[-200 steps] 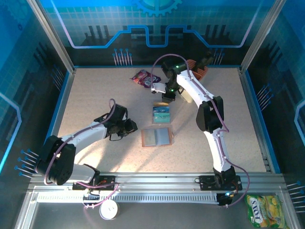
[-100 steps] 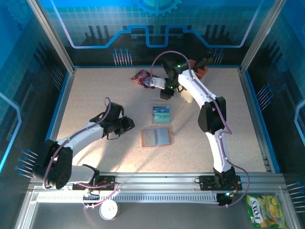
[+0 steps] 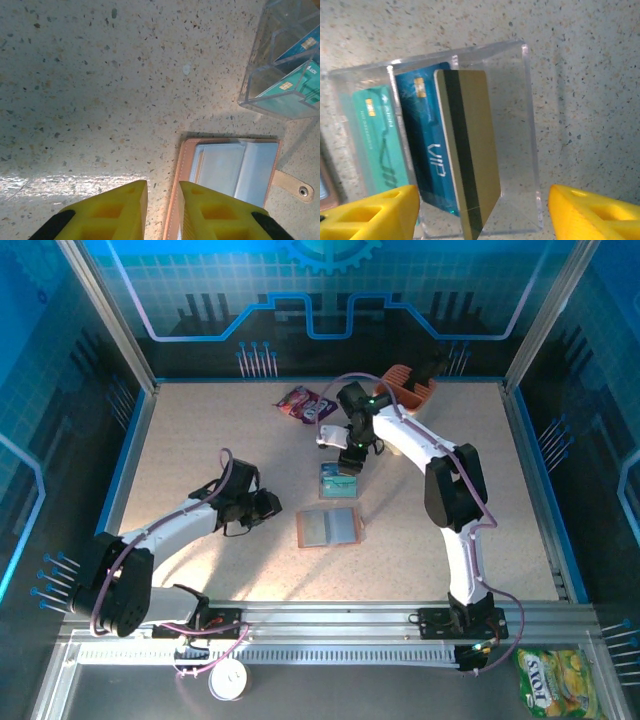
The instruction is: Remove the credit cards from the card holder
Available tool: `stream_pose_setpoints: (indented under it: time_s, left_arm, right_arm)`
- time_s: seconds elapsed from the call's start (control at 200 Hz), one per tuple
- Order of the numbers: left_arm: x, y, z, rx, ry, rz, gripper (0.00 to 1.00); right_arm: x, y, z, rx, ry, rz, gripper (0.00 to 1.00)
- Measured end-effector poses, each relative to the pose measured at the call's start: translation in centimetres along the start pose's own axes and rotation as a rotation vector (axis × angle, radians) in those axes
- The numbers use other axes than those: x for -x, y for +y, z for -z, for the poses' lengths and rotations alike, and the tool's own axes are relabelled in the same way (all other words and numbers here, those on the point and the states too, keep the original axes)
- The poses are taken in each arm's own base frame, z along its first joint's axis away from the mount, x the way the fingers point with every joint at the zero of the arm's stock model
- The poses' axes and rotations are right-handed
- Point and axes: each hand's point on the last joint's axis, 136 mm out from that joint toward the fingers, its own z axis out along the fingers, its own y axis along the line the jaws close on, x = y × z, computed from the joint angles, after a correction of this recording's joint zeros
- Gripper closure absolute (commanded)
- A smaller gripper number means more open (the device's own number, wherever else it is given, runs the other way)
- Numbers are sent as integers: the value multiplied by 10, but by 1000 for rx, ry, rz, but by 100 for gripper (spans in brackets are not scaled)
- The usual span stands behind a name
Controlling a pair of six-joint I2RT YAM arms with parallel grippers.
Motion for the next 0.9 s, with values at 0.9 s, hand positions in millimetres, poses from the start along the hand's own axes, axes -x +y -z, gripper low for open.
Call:
stream_pose_setpoints:
  time_s: [0.9]
  left_arm:
    - [-3,2,-2,-7,5,7,76]
  right_arm:
    - [27,-71,23,-317,-60,4,30]
